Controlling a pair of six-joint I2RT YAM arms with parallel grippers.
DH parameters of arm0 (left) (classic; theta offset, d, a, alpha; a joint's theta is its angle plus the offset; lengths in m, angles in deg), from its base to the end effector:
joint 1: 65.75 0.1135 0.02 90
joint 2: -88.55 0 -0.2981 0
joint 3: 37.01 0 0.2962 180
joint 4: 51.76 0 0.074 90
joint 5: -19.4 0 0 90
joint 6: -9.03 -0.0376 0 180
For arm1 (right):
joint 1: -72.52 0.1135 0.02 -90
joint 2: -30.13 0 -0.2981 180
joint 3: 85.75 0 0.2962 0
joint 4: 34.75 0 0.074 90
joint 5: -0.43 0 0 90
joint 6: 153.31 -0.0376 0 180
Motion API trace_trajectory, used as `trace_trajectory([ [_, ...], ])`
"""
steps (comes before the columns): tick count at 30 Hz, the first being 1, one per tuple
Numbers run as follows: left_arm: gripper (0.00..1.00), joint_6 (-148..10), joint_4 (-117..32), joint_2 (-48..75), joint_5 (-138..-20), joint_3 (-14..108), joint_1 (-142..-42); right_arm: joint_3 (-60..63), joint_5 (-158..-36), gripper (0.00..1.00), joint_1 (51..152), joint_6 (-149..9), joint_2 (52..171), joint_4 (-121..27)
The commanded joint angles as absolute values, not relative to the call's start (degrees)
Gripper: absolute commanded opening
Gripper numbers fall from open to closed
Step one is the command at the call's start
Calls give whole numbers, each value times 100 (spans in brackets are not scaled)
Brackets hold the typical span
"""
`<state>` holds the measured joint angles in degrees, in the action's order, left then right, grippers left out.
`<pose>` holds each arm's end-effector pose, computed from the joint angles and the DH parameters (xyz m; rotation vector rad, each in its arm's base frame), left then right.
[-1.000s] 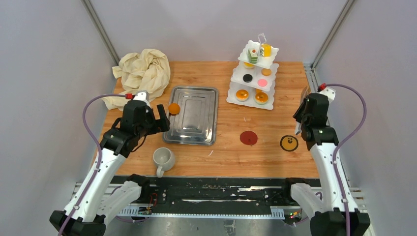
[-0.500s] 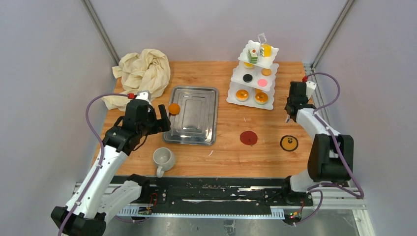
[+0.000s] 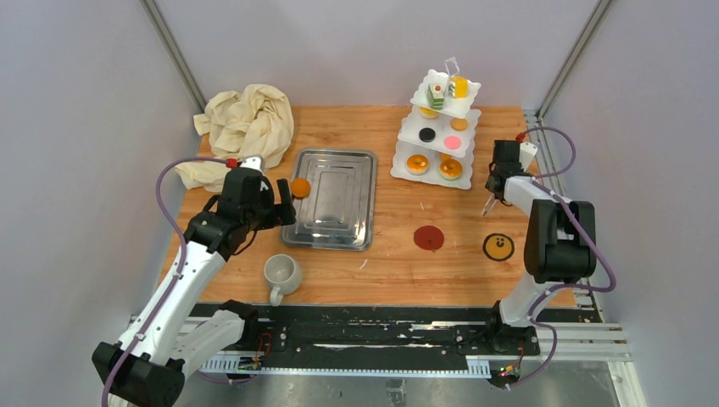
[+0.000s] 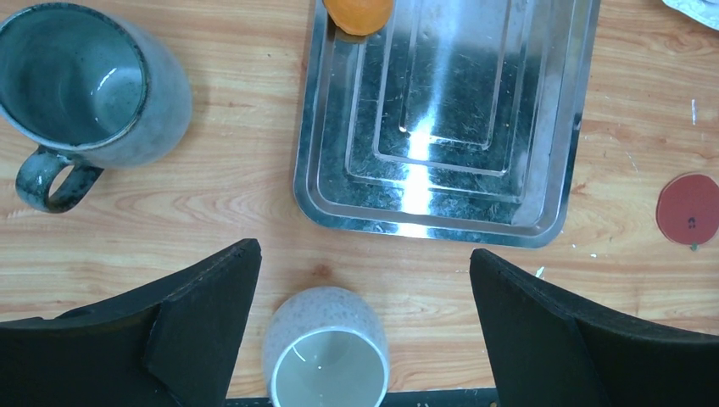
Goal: Serve the afternoon tea
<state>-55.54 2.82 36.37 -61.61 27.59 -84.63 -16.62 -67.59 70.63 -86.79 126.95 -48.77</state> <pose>0.1995 -0.0620 0.3381 -0.2118 2.2955 -0.2176 0.3983 -0.0272 0.1994 0.6815 2.1406 -0.2390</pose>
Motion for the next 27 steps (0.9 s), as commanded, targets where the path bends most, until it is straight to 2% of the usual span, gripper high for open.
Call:
trace_trajectory([
  [1, 98, -5644, 98, 3572, -6103, 2802, -8421, -1200, -7127, 10, 6809, -8937, 13151, -5045],
  [4, 98, -5636, 99, 3564, -6090, 2812, -8418, -1066, -7283, 15, 6724, -9007, 13281, -5160],
  [9, 98, -5636, 92, 3565, -6076, 2822, -8418, -935, -7530, 29, 6652, -8955, 13419, -5228],
  [15, 98, -5594, 92, 3589, -6107, 2825, -8420, -905, -7935, 52, 6629, -8824, 13389, -5367],
  [21, 98, -5587, 104, 3647, -6192, 2860, -8421, -1115, -8022, 59, 6629, -8799, 12865, -5458],
  [27, 98, -5609, 174, 3733, -6277, 2886, -8420, -1200, -8157, 61, 6628, -8740, 12069, -5844],
])
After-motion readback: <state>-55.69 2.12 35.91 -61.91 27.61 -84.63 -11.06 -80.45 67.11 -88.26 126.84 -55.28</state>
